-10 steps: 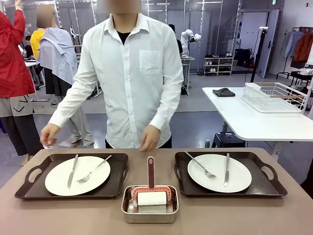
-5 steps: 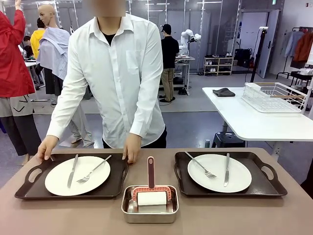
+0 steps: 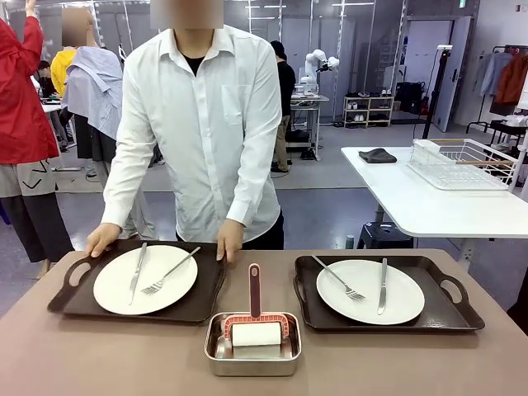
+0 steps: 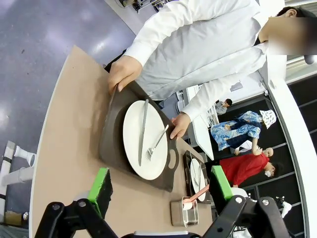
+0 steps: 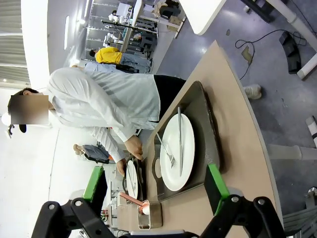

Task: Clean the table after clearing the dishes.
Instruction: When the left (or right) Handle tray is removed, use the left hand (or right hand) to clean the left (or right) side of the table with the Lint Roller.

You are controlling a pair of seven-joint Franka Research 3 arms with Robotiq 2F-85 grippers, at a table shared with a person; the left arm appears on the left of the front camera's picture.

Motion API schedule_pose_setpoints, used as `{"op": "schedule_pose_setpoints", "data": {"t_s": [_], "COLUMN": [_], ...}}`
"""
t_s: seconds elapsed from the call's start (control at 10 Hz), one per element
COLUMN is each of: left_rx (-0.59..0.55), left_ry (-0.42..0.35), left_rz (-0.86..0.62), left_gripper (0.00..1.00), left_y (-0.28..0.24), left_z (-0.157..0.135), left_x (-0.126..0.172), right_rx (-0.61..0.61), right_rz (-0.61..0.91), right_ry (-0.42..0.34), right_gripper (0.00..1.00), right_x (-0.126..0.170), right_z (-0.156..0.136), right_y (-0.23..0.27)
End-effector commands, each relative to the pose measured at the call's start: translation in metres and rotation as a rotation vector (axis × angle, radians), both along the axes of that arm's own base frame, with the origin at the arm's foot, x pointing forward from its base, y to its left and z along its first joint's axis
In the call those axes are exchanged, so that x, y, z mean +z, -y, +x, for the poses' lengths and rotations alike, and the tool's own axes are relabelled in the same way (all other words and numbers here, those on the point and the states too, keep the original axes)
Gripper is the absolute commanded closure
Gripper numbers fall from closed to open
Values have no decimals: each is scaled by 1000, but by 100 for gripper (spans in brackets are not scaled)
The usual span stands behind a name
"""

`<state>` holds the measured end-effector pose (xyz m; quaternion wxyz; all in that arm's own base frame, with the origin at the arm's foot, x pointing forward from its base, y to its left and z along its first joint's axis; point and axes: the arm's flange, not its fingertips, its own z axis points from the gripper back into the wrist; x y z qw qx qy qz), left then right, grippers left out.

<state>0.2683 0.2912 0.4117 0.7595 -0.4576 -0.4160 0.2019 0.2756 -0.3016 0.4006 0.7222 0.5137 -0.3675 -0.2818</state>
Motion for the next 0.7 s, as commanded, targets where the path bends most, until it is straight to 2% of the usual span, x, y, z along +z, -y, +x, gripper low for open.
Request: {"op": "schedule_pose_setpoints", "data": {"t_s": [0.0, 0.6], "left_rx": [-2, -2], "left_ry": [11, 11], "left_rz": [-9, -9], "left_gripper": [0, 0], "left_y": [-3, -3], "left_z": [-1, -1], "left_x": [2, 2], "right_rx": [-5, -5], "right_rz": [13, 13], "right_ry": [9, 9], "right_gripper": [0, 0], "right_x": [3, 3], "right_z": [-2, -2], "right_y": [0, 0]}}
